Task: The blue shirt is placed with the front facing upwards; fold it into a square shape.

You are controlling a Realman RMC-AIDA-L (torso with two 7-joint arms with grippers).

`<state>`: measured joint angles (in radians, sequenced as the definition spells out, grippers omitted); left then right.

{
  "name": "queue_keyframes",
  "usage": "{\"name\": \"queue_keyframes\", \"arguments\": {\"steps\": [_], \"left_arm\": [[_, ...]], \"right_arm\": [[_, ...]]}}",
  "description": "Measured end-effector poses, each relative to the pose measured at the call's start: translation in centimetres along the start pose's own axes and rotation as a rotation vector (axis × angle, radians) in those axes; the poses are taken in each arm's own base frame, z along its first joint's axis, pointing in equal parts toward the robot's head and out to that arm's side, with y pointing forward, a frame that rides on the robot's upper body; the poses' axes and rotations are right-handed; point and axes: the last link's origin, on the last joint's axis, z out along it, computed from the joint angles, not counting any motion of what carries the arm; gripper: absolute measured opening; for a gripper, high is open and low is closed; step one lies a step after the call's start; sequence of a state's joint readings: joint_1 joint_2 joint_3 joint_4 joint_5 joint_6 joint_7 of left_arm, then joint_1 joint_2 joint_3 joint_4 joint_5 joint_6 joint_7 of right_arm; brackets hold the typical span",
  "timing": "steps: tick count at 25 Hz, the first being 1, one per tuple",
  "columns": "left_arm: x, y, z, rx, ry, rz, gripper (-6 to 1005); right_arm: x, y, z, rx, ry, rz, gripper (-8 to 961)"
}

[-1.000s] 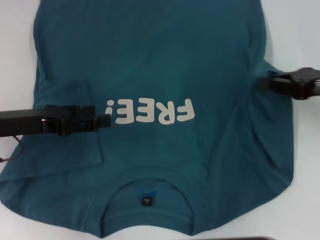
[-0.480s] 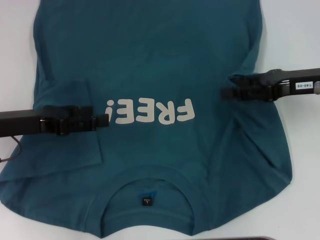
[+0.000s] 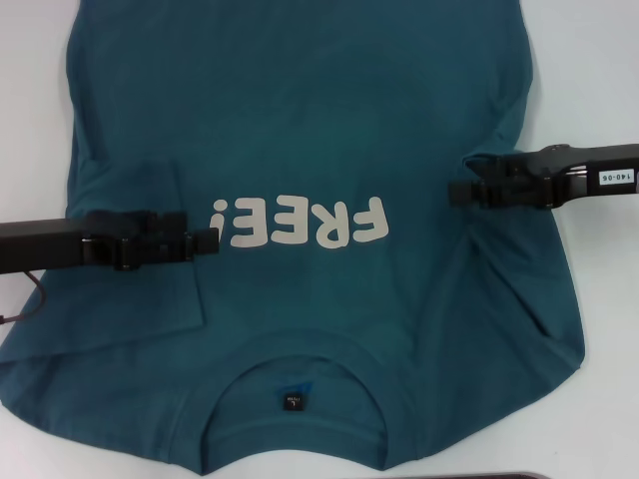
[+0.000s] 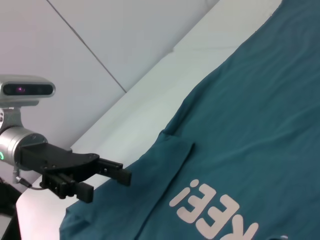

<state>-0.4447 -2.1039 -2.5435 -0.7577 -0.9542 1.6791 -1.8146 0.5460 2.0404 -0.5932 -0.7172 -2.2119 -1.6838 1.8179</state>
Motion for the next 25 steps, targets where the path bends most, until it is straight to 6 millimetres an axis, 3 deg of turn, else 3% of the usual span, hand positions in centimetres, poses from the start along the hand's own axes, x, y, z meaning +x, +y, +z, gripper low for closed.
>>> {"name": "queue_keyframes", "arguments": {"steps": [9,25], "left_arm": [[-0.05,0.06,0.11,-0.004,-0.001,-0.002,875],[-0.21,0.13,0.22,-0.009,-0.001,-0.005,875]], "right_arm": [[0.02,0.1,-0.11,0.004,0.018,-0.014,745],[-0.84,-0.09,-0.75,0.032,0.009,0.022,745]]}}
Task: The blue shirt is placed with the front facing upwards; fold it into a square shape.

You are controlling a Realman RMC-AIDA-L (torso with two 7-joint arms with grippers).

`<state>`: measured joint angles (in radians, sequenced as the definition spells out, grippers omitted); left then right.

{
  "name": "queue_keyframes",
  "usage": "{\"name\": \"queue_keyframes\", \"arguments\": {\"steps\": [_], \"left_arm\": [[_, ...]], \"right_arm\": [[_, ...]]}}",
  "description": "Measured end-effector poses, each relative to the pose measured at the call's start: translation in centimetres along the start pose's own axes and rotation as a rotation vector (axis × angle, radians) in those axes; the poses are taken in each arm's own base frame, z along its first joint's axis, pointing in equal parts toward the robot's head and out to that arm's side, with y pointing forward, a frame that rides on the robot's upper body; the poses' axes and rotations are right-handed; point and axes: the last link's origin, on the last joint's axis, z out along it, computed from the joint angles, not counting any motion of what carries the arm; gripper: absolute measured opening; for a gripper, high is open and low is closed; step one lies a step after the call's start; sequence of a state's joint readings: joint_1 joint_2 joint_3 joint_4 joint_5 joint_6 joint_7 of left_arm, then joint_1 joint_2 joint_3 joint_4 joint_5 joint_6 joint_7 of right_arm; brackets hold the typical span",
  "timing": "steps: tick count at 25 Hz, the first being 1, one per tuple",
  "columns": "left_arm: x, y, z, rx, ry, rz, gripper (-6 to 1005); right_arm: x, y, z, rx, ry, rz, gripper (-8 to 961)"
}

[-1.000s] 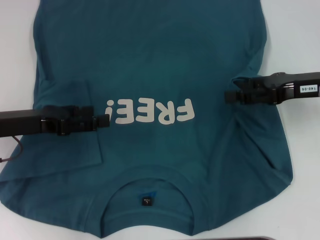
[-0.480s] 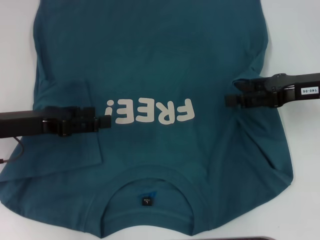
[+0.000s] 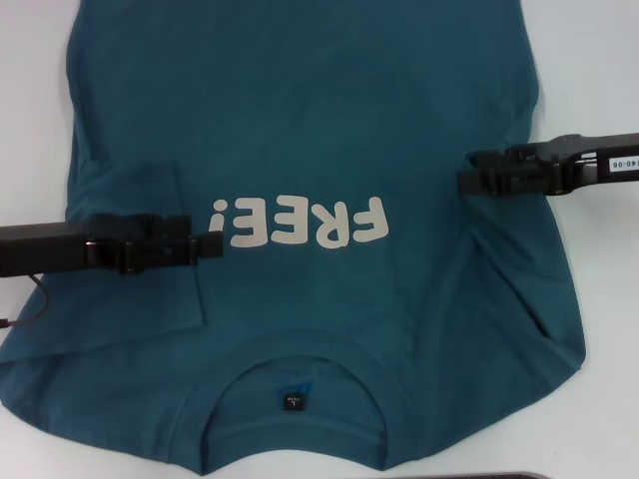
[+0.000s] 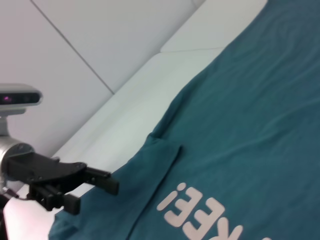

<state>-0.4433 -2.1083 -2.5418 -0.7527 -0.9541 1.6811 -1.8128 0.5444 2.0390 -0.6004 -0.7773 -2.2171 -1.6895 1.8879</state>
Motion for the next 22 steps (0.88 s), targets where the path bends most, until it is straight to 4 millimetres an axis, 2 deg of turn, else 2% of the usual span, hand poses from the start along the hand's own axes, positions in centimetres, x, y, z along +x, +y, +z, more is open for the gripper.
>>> {"name": "queue_keyframes", "arguments": {"steps": [7,15,18,22], "left_arm": [[0.0,0.0,0.0,-0.003,-0.001,-0.001,874],[-0.2,0.0,0.1,-0.004,-0.001,-0.002,874],[-0.2,0.0,0.1,-0.005,-0.001,-0.002,874],[-0.2,0.0,0.1,-0.005,-0.001,-0.002,874]], "right_arm": [[-1.0,0.3,-0.4,0.042,0.032,0.017,745],[-1.8,1.1,1.1,0.012,0.08,0.003,745],[-1.9,0.9,0.6,0.026,0.062,0.005,745],[-1.4,0.0,-1.0,0.072,0.017,0.028,745]]}}
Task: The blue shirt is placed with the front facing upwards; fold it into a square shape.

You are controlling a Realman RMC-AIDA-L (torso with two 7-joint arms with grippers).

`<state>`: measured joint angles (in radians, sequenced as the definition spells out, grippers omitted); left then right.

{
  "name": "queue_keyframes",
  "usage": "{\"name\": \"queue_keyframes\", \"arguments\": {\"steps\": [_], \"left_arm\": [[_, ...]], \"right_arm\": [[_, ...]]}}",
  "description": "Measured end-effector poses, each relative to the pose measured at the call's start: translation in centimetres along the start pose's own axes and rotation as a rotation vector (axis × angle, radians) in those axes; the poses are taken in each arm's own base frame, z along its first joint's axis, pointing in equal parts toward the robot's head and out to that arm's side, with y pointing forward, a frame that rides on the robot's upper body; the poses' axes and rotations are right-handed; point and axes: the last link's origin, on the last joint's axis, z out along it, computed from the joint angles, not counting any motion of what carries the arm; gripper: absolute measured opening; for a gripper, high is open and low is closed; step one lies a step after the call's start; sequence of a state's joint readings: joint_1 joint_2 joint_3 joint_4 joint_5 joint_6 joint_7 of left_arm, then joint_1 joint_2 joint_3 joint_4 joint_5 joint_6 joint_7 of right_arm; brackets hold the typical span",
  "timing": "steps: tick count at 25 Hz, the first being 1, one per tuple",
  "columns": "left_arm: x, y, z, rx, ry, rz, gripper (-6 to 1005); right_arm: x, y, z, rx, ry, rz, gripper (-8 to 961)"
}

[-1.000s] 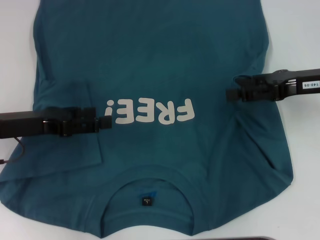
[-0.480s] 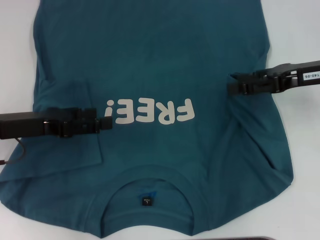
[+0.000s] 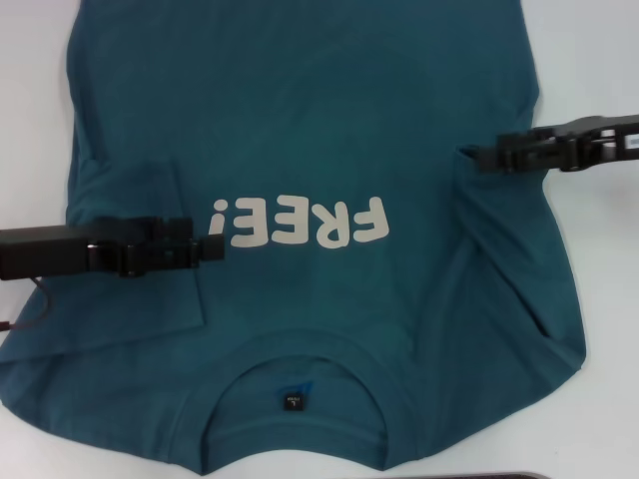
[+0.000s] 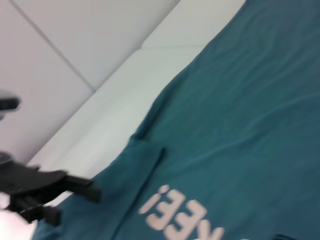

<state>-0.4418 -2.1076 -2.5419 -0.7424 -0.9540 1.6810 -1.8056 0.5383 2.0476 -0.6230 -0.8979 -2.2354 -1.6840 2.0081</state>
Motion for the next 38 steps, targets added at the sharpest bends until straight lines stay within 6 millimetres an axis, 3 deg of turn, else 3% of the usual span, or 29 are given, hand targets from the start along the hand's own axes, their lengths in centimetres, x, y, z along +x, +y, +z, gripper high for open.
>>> {"name": "queue_keyframes", "arguments": {"steps": [5,10,16,26,38], "left_arm": [[0.1,0.0,0.0,0.0,0.0,0.002,874],[0.1,0.0,0.1,-0.002,0.0,0.004,874],[0.2,0.1,0.3,-0.006,-0.008,0.008,874],[0.2,0.1,0.3,-0.007,-0.011,0.009,874],[0.2,0.1,0.3,-0.006,-0.011,0.011,875]], "right_arm": [[1.3,-1.9,-2.8,0.098,-0.065,0.038,746],[2.6,-3.2,-3.9,0.176,-0.091,0.066,746],[3.3,-3.8,-3.6,0.213,-0.093,0.077,746],[3.6,-4.3,-1.6,0.2,-0.086,0.091,746],[3.1,-4.7,-1.4,0.229,-0.093,0.074,745]]}}
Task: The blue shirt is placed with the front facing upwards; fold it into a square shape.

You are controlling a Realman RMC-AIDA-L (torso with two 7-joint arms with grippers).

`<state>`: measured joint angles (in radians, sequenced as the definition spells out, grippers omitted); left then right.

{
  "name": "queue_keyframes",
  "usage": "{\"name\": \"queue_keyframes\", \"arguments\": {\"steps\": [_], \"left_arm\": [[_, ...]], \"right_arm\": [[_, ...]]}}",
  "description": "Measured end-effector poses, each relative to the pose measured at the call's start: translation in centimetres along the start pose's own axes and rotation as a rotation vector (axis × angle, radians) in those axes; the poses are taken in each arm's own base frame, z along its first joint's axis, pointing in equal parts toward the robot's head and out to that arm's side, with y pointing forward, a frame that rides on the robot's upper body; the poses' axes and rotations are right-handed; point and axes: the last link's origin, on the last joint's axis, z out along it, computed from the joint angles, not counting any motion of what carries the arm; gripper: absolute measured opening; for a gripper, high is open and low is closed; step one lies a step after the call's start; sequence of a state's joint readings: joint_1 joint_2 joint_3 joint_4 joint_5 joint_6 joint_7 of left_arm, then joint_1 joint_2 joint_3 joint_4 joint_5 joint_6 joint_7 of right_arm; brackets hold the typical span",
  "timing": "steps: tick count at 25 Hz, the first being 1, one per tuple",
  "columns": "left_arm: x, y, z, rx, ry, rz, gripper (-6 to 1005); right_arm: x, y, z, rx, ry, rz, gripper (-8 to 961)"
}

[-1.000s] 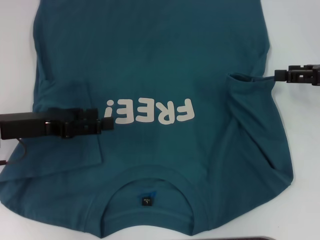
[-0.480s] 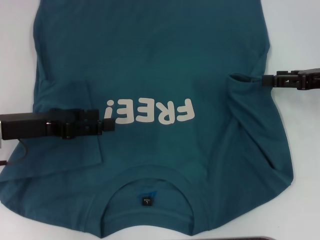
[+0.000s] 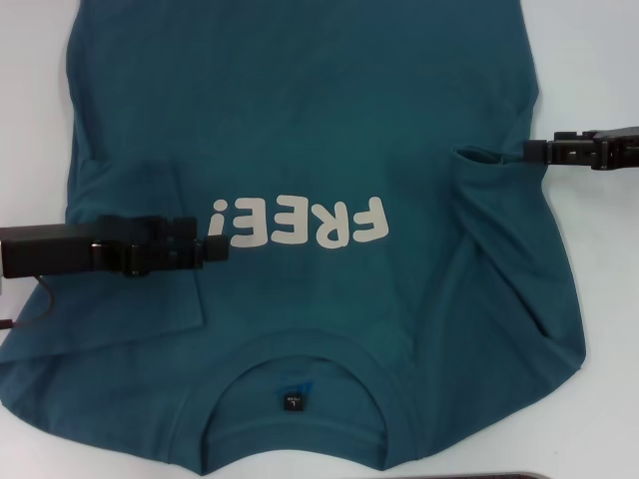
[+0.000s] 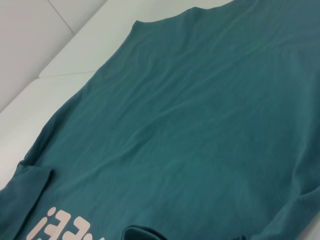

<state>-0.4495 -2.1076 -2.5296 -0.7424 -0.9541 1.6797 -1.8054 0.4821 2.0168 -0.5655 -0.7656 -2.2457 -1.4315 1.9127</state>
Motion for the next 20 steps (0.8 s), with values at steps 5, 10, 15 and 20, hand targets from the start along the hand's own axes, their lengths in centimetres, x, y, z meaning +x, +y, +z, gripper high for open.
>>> {"name": "queue_keyframes", "arguments": {"steps": [5,10,15,20], "left_arm": [[0.0,0.0,0.0,0.001,0.0,0.0,875],[0.0,0.0,0.0,0.002,0.0,0.0,875],[0.0,0.0,0.0,0.002,0.0,0.0,875],[-0.1,0.0,0.0,0.002,0.001,-0.003,875]], "right_arm": [[0.2,0.2,0.6,-0.008,0.007,-0.002,745],[0.5,0.4,1.2,-0.025,0.019,-0.002,739],[0.5,0.5,1.1,-0.033,0.025,-0.003,699],[0.7,0.3,0.8,-0.029,0.027,0.006,608]]}}
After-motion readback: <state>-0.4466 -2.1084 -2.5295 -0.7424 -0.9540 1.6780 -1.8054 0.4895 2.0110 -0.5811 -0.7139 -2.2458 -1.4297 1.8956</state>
